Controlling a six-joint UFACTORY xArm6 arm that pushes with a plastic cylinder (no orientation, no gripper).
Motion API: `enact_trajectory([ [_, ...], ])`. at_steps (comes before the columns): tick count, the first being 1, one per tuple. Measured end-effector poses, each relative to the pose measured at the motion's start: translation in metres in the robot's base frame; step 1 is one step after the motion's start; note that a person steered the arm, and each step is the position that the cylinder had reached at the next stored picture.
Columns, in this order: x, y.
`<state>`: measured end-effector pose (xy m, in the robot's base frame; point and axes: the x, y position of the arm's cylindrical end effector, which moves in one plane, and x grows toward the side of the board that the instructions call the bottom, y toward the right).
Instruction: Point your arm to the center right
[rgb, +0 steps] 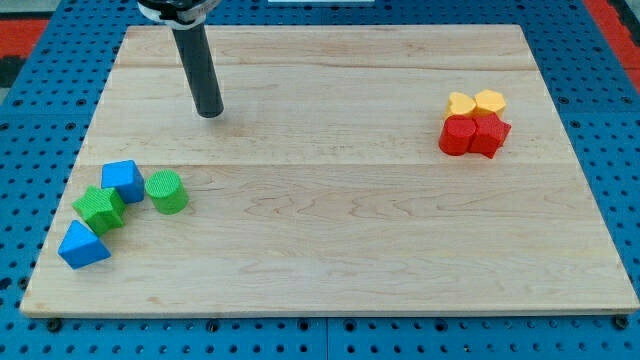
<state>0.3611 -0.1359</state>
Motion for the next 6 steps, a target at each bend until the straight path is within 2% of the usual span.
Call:
enact_trajectory([
  [1, 0.0, 0.003],
  [2, 0.001, 0.053],
  [3, 0.001, 0.131],
  [4, 0.001, 0.149],
  [5, 0.035, 0.168],
  [6, 0.098, 0.231],
])
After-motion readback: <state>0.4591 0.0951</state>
